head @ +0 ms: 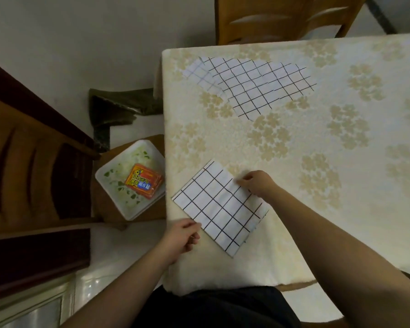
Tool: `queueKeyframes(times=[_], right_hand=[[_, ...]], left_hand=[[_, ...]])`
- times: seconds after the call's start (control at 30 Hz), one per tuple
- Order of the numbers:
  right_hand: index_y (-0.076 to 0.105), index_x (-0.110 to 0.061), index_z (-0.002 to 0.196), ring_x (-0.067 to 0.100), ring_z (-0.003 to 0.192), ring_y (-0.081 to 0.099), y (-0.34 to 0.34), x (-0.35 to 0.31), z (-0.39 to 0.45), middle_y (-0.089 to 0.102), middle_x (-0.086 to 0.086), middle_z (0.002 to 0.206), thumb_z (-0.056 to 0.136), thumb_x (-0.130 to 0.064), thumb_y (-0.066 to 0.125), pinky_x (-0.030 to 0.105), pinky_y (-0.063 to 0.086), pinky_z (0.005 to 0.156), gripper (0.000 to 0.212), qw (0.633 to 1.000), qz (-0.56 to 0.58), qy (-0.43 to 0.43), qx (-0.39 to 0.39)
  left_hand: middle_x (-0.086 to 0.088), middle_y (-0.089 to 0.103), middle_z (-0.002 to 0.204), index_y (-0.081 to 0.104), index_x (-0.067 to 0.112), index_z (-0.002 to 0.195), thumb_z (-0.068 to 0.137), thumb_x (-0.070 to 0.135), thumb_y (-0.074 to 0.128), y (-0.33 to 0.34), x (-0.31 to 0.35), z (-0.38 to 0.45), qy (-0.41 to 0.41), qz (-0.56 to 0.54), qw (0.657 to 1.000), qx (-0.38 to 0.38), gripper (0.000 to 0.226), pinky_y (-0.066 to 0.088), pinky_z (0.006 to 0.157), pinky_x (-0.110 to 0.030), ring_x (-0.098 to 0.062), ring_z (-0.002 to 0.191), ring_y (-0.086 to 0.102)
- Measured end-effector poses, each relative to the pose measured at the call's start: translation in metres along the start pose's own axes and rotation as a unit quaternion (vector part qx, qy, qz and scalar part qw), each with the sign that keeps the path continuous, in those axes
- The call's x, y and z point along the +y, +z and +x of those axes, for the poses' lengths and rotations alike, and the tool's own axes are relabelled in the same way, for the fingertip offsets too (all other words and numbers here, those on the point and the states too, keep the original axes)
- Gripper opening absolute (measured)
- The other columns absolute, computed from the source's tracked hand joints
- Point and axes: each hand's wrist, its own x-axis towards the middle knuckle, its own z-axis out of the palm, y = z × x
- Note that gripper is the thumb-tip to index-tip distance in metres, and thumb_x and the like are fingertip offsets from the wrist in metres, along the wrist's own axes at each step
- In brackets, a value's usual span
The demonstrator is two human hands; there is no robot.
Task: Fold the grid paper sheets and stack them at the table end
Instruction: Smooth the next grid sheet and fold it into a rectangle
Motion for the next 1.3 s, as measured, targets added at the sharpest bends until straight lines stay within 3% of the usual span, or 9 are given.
queueKeyframes(times=[0.17, 0.33, 0.5, 0.63, 0.77, 0.9, 1.03, 1.2, 1.3], right_hand=[[0.055, -0.01, 0.066, 0.018, 0.047, 0.041, -0.003, 0.004, -0.006, 0.043, 0.003, 0.053, 0.085, -0.042, 0.07, 0.026, 0.035, 0.048, 0.04, 0.995, 0.088, 0.01, -0.047], [0.061, -0.008, 0.075, 0.014, 0.042, 0.035, -0.011, 0.012, -0.016, 0.043, 0.003, 0.052, 0.086, -0.037, 0.071, 0.023, 0.029, 0.044, 0.033, 0.975, 0.216, 0.013, -0.041], [0.062, -0.009, 0.082, 0.012, 0.049, 0.046, -0.024, 0.011, -0.032, 0.059, 0.007, 0.067, 0.091, -0.029, 0.066, 0.024, 0.038, 0.051, 0.022, 0.941, 0.337, -0.007, -0.017], [0.063, -0.008, 0.091, 0.01, 0.056, 0.058, -0.039, 0.007, -0.055, 0.069, 0.005, 0.075, 0.093, -0.025, 0.063, 0.022, 0.05, 0.057, 0.017, 0.9, 0.434, -0.033, 0.024], [0.065, -0.002, 0.095, 0.018, 0.075, 0.07, -0.041, 0.017, -0.076, 0.071, 0.008, 0.083, 0.093, -0.019, 0.063, 0.028, 0.057, 0.071, 0.018, 0.867, 0.488, -0.061, 0.078], [0.061, -0.01, 0.081, 0.021, 0.087, 0.071, -0.016, 0.039, -0.096, 0.069, 0.008, 0.085, 0.09, -0.013, 0.067, 0.029, 0.055, 0.076, 0.011, 0.853, 0.515, -0.045, 0.078], [0.057, -0.008, 0.083, 0.022, 0.09, 0.069, 0.03, 0.065, -0.116, 0.068, 0.011, 0.088, 0.087, -0.013, 0.071, 0.026, 0.055, 0.077, 0.015, 0.864, 0.501, 0.012, 0.053], [0.058, -0.018, 0.06, 0.026, 0.084, 0.066, 0.084, 0.084, -0.131, 0.065, 0.009, 0.071, 0.086, -0.03, 0.072, 0.043, 0.052, 0.091, 0.031, 0.876, 0.473, 0.091, 0.01], [0.063, -0.011, 0.068, 0.024, 0.077, 0.067, 0.099, 0.081, -0.133, 0.071, 0.018, 0.075, 0.086, -0.031, 0.071, 0.042, 0.054, 0.088, 0.028, 0.873, 0.471, 0.123, 0.04]], left_hand=[[-0.003, 0.05, 0.059, 0.054, 0.014, 0.075, 0.095, 0.015, 0.058, 0.002, 0.005, -0.002, -0.004, -0.014, 1.0, 0.025, 0.021, 0.032, 0.043, -0.019, -0.009, 0.046, 0.041], [-0.001, 0.044, 0.05, 0.052, 0.014, 0.076, 0.096, 0.013, 0.056, -0.002, 0.027, -0.006, 0.015, -0.08, 0.996, 0.041, 0.021, 0.028, 0.04, -0.017, -0.011, 0.041, 0.034], [0.002, 0.049, 0.046, 0.049, 0.017, 0.075, 0.097, 0.019, 0.055, 0.003, 0.079, -0.018, 0.056, -0.101, 0.992, 0.043, 0.022, 0.03, 0.039, -0.014, -0.007, 0.035, 0.041], [-0.003, 0.061, 0.055, 0.057, 0.015, 0.093, 0.098, 0.02, 0.054, 0.01, 0.123, -0.032, 0.129, -0.065, 0.989, 0.038, 0.008, 0.039, 0.039, -0.016, -0.009, 0.039, 0.052], [-0.009, 0.065, 0.075, 0.057, 0.008, 0.107, 0.099, 0.019, 0.053, 0.017, 0.143, -0.035, 0.203, -0.013, 0.979, 0.033, 0.015, 0.052, 0.046, -0.022, -0.014, 0.053, 0.061], [-0.011, 0.061, 0.091, 0.055, 0.008, 0.097, 0.098, 0.013, 0.053, 0.021, 0.122, -0.023, 0.223, -0.016, 0.975, 0.02, 0.005, 0.057, 0.062, -0.025, -0.016, 0.074, 0.063], [-0.008, 0.063, 0.09, 0.058, 0.007, 0.096, 0.097, 0.012, 0.055, 0.011, 0.076, 0.003, 0.174, -0.004, 0.985, 0.011, 0.006, 0.054, 0.071, -0.025, -0.015, 0.082, 0.065], [-0.013, 0.065, 0.09, 0.06, 0.004, 0.088, 0.093, 0.014, 0.062, -0.01, 0.024, 0.028, 0.096, 0.025, 0.995, 0.02, 0.012, 0.054, 0.063, -0.022, -0.02, 0.078, 0.068], [-0.017, 0.063, 0.085, 0.058, 0.003, 0.078, 0.091, 0.01, 0.064, -0.017, 0.013, 0.029, 0.113, 0.04, 0.992, 0.034, 0.017, 0.056, 0.056, -0.018, -0.024, 0.075, 0.067]])
